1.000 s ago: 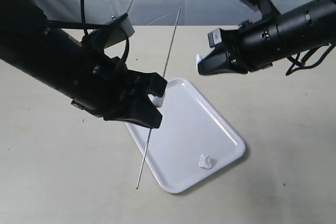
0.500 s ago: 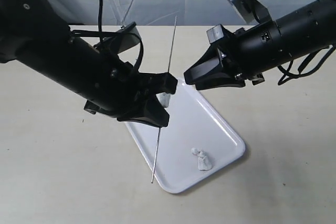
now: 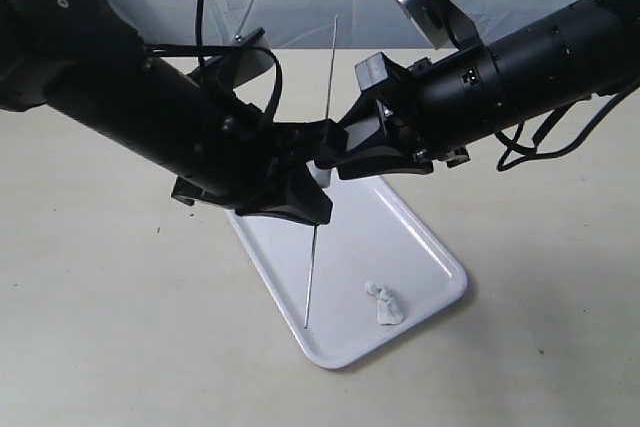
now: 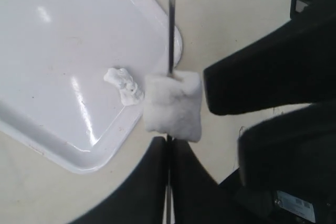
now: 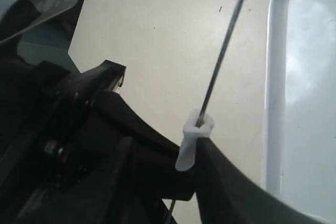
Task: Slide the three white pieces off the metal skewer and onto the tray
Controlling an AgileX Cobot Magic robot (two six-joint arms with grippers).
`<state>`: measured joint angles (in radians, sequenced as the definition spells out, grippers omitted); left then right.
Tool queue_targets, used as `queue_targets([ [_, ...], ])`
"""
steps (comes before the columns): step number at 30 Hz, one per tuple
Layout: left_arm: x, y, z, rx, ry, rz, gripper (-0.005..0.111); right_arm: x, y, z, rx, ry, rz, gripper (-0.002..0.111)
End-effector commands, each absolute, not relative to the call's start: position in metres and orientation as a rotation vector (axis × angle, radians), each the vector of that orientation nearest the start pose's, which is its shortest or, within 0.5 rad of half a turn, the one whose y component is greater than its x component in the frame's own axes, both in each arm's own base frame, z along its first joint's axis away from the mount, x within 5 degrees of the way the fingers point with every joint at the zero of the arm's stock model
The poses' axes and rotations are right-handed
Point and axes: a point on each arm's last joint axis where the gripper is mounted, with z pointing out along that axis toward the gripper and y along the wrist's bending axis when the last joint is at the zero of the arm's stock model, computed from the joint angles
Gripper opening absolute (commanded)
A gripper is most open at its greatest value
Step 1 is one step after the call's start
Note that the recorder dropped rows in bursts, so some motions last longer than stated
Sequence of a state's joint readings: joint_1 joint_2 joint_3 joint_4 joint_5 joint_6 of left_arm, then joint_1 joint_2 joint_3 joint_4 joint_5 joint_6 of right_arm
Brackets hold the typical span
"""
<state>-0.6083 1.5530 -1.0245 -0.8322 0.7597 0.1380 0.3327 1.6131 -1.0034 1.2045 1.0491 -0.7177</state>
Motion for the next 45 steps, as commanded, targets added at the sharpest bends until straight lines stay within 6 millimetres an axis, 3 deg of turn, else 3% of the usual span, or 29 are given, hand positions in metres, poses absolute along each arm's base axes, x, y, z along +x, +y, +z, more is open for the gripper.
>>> queue_targets([
  [1, 0.231, -0.219, 0.258, 0.29, 2.73, -1.107, 0.0, 0.264, 0.171, 0.251, -0.511, 2.522, 1.416, 0.037],
  [9, 0.234, -0.221, 0.266, 0.294, 2.701, -1.126, 0.0, 0.265, 0.168, 0.246, -0.531, 2.556, 1.34, 0.035],
  [14, 0.234, -0.222, 0.267, 0.3, 2.702, -1.125, 0.0, 0.266, 0.168, 0.246, -0.534, 2.544, 1.322, -0.001],
  [19, 0.234, -0.221, 0.266, 0.308, 2.704, -1.117, 0.0, 0.268, 0.168, 0.247, -0.554, 2.516, 1.315, 0.0],
  [26, 0.224, -0.221, 0.265, 0.379, 2.778, -1.151, 0.0, 0.28, 0.167, 0.247, -0.44, 2.459, 1.22, 0.0],
  [33, 0.218, -0.22, 0.264, 0.438, 2.837, -1.167, 0.0, 0.292, 0.168, 0.259, -0.372, 2.386, 1.193, 0.0],
  [41, 0.187, -0.234, 0.261, 0.673, 2.939, -1.144, 0.0, 0.31, 0.165, 0.274, -0.294, 2.294, 1.063, 0.0],
  [45, 0.174, -0.242, 0.258, 0.712, 2.993, -1.08, 0.0, 0.318, 0.16, 0.276, -0.249, 2.258, 0.969, 0.0],
])
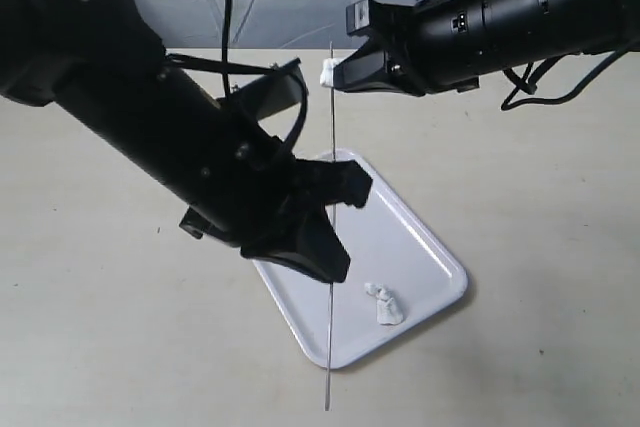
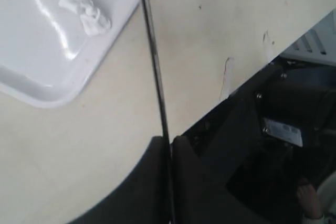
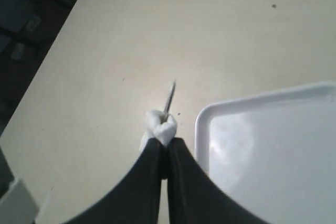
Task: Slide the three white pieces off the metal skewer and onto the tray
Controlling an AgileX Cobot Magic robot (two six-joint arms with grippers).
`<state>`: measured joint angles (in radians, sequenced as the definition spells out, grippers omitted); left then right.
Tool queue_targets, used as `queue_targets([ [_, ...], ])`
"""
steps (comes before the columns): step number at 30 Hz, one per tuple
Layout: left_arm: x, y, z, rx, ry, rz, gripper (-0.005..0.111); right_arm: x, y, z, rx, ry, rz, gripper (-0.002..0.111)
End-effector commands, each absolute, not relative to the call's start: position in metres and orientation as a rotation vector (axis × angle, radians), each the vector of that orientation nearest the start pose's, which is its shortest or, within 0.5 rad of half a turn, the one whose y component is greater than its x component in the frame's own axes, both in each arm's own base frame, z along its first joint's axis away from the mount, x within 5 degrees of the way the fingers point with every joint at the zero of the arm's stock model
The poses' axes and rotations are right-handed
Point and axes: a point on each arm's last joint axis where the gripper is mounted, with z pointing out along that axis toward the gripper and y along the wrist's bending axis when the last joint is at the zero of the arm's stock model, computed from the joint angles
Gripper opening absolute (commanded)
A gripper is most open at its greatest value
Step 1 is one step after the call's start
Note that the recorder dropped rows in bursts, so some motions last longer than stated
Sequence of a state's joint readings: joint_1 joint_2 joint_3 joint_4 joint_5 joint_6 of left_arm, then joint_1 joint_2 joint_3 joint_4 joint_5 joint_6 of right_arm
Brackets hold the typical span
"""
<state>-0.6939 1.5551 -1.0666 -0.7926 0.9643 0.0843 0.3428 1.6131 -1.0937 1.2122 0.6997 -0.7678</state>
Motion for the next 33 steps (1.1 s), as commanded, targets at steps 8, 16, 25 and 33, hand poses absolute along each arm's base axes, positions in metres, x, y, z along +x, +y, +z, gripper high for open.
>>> queue_targets([
  [8, 0.172, -0.234, 0.25, 0.797, 3.039, -0.829, 0.0, 0.321, 0.153, 0.27, -0.389, 2.264, 0.761, 0.0],
  [16, 0.197, -0.21, 0.243, 0.717, 3.0, -0.471, 0.0, 0.3, 0.146, 0.253, -0.647, 2.513, 0.661, 0.0],
  [25, 0.208, -0.208, 0.244, 0.661, 2.946, -0.536, 0.0, 0.288, 0.148, 0.246, -0.708, 2.609, 0.753, 0.046],
  [33, 0.231, -0.201, 0.219, 0.588, 3.031, -0.859, 0.0, 0.254, 0.133, 0.33, -0.653, 2.279, 0.709, 0.042],
])
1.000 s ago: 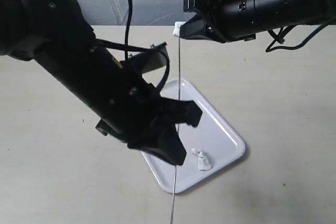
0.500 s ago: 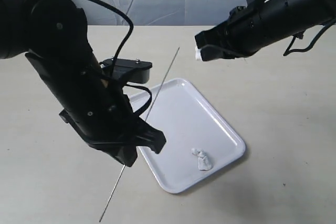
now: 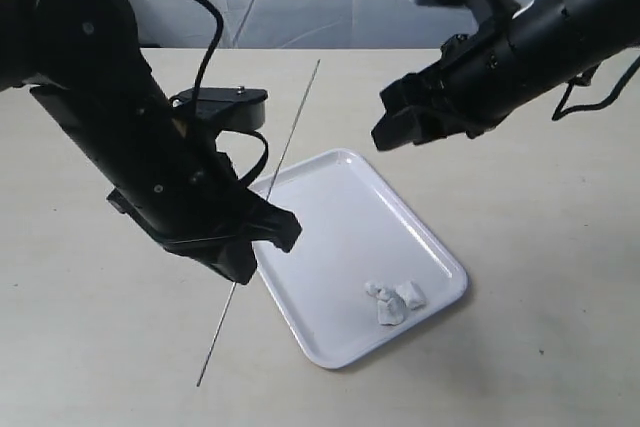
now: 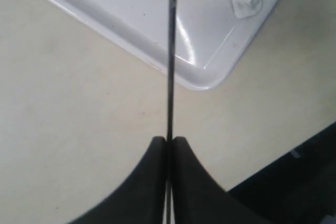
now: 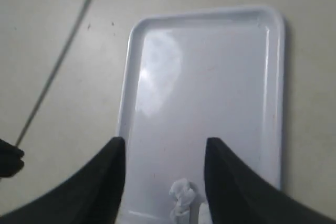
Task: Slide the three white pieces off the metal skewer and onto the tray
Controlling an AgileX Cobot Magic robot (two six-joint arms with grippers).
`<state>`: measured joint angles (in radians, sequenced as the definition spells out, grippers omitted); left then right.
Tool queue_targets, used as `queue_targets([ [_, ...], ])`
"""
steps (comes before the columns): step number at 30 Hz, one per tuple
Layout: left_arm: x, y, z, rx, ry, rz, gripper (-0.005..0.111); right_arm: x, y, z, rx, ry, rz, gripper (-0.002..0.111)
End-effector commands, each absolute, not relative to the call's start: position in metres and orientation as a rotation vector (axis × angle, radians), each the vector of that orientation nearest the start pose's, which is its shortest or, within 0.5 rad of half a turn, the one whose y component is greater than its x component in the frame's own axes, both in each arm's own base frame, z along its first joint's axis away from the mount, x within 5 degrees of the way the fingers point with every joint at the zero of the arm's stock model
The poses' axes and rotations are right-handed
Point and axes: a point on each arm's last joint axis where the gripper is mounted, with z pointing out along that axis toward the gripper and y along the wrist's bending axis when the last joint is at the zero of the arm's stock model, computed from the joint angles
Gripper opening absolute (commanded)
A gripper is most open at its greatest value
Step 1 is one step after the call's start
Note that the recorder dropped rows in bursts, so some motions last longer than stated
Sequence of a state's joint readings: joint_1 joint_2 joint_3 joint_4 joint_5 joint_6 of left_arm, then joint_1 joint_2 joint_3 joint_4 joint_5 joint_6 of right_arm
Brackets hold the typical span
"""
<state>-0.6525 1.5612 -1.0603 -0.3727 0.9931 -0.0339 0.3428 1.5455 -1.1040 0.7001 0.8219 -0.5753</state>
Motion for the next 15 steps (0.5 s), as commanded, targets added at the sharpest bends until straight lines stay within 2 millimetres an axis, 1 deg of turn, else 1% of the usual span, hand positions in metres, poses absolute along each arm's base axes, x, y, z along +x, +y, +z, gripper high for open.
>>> queue_targets([
  [1, 0.235, -0.203, 0.214, 0.549, 3.03, -0.949, 0.0, 0.243, 0.13, 0.343, -0.665, 2.237, 0.711, 0.042],
  [2, 0.245, -0.209, 0.2, 0.519, 3.008, -1.073, 0.0, 0.22, 0.123, 0.366, -0.691, 2.162, 0.716, 0.042],
  [3, 0.249, -0.21, 0.192, 0.512, 3.004, -1.075, 0.0, 0.206, 0.119, 0.378, -0.704, 2.119, 0.717, 0.042],
  [4, 0.258, -0.21, 0.175, 0.477, 3.012, -1.027, 0.0, 0.178, 0.11, 0.4, -0.721, 2.025, 0.712, 0.042],
  [5, 0.26, -0.209, 0.168, 0.478, 3.029, -1.01, 0.0, 0.163, 0.105, 0.411, -0.72, 1.976, 0.71, 0.042],
  [6, 0.264, -0.204, 0.156, 0.452, 3.071, -0.996, 0.0, 0.142, 0.098, 0.423, -0.715, 1.911, 0.708, 0.042],
  [8, 0.27, -0.197, 0.144, 0.404, 3.116, -0.993, 0.0, 0.11, 0.087, 0.44, -0.697, 1.807, 0.704, 0.042],
  [9, 0.273, -0.193, 0.14, 0.374, 3.135, -0.999, 0.0, 0.086, 0.078, 0.449, -0.684, 1.735, 0.703, 0.042],
  [11, 0.277, -0.19, 0.139, 0.364, 3.107, -1.074, 0.0, 0.044, 0.064, 0.46, -0.689, 1.607, 0.685, 0.042],
  [12, 0.279, -0.19, 0.142, 0.361, 3.085, -1.13, 0.0, 0.025, 0.057, 0.462, -0.695, 1.555, 0.678, 0.042],
  [14, 0.285, -0.19, 0.146, 0.331, 3.065, -1.151, 0.0, -0.001, 0.05, 0.462, -0.679, 1.524, 0.71, 0.042],
  [15, 0.287, -0.19, 0.145, 0.325, 3.058, -1.142, 0.0, -0.008, 0.047, 0.461, -0.677, 1.516, 0.719, 0.042],
])
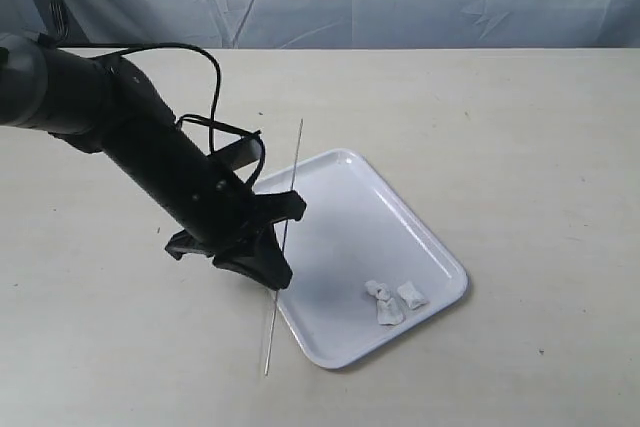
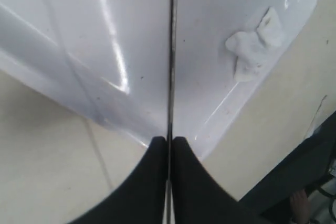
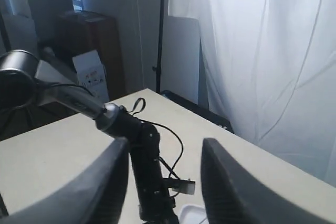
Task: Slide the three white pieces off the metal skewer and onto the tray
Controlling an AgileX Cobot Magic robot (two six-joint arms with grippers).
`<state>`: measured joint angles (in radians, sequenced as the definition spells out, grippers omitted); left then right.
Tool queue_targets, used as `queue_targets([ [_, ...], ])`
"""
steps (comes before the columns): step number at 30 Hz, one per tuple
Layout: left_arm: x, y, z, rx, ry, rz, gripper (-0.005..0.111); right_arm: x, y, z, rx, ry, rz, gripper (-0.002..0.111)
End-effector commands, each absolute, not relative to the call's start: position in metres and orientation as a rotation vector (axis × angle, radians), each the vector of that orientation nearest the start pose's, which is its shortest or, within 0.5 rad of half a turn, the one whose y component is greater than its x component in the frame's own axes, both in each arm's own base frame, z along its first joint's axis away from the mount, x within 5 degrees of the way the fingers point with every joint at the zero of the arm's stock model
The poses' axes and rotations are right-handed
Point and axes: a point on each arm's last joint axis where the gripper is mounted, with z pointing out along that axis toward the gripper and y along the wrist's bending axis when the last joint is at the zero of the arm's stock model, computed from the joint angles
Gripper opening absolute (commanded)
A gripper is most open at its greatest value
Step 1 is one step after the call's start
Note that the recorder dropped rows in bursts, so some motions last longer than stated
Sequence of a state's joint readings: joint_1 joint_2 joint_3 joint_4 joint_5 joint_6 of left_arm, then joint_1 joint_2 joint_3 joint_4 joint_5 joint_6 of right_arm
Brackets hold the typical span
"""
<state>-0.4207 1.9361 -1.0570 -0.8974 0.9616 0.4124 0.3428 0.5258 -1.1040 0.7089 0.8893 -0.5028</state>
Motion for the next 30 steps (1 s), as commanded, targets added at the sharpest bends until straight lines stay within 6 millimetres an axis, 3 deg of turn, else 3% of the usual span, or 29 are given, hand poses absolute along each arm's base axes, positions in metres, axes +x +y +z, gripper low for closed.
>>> queue_targets([
  [1, 0.288, -0.191, 0.142, 0.314, 3.059, -1.142, 0.0, -0.014, 0.046, 0.461, -0.678, 1.509, 0.723, 0.042],
  [9, 0.302, -0.201, 0.111, 0.193, 3.104, -1.239, 0.0, -0.052, 0.034, 0.455, -0.678, 1.452, 0.749, 0.042],
  [13, 0.309, -0.205, 0.111, 0.13, 3.065, -1.279, 0.002, -0.059, 0.032, 0.453, -0.669, 1.447, 0.764, 0.042],
  [21, 0.316, -0.209, 0.118, 0.106, 3.043, -1.294, 0.023, -0.061, 0.032, 0.453, -0.67, 1.441, 0.771, 0.042],
  [25, 0.312, -0.206, 0.117, 0.146, 3.092, -1.254, 0.023, -0.061, 0.032, 0.453, -0.668, 1.437, 0.784, 0.042],
  [30, 0.304, -0.193, 0.132, 0.459, 3.122, -1.032, 0.018, -0.062, 0.032, 0.45, -0.692, 1.465, 0.774, 0.042],
])
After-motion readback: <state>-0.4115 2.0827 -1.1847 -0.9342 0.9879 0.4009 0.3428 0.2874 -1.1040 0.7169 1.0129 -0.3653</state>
